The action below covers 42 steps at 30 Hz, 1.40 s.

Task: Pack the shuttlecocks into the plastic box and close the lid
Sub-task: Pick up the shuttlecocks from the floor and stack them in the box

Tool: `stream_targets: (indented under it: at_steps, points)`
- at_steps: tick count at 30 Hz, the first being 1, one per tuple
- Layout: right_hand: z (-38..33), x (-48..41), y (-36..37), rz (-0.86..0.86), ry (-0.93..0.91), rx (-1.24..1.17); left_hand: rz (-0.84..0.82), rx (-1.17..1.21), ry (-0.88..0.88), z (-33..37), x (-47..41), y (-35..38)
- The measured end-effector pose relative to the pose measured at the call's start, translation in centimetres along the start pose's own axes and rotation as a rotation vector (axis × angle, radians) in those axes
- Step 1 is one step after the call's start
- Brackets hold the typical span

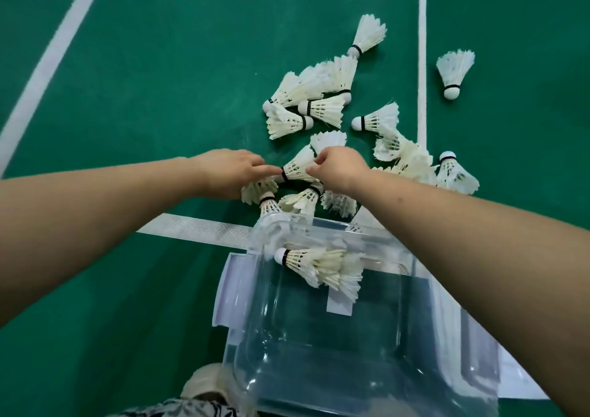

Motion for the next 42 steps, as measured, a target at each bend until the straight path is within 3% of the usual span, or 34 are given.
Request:
stream_targets:
  at_steps: [9,18,24,32,36,42]
  points:
    - [-1.4,0.5,-0.6,0.106,-0.072,-0.102,0.177,0.08,-0.085,0.0,0.4,-1.7]
    - [-2.1,6.4,-10.2,0.376,-0.125,-0.199,0.475,0.229,-0.145,2.8,3.2,-11.0]
    - [-0.6,13.4,-15.2,0.416,-0.152,-0.193,0.576,0.301,-0.128,8.7,5.6,-14.2]
    - [3.3,19.7,-14.0,0.398,-0.03,-0.088,0.445,0.338,-0.112,14.9,6.9,-12.8]
    - [5.5,21.2,-11.9,0.412,-0.078,0.181,0.35,0.284,-0.135,15.5,7.1,-11.5]
    - [7.5,20.9,-6.4,0.193,-0.175,0.394,0.303,0.308,-0.161,15.1,6.8,-10.1]
Point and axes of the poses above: each hand's wrist, its own x-axis away from the middle knuckle, its own y-axis out of the palm, z = x × y, the point moved 2 cm from there along -x, towards the middle knuckle, and after that the axes turned 13 degrees about z, right-handed, at the moved point
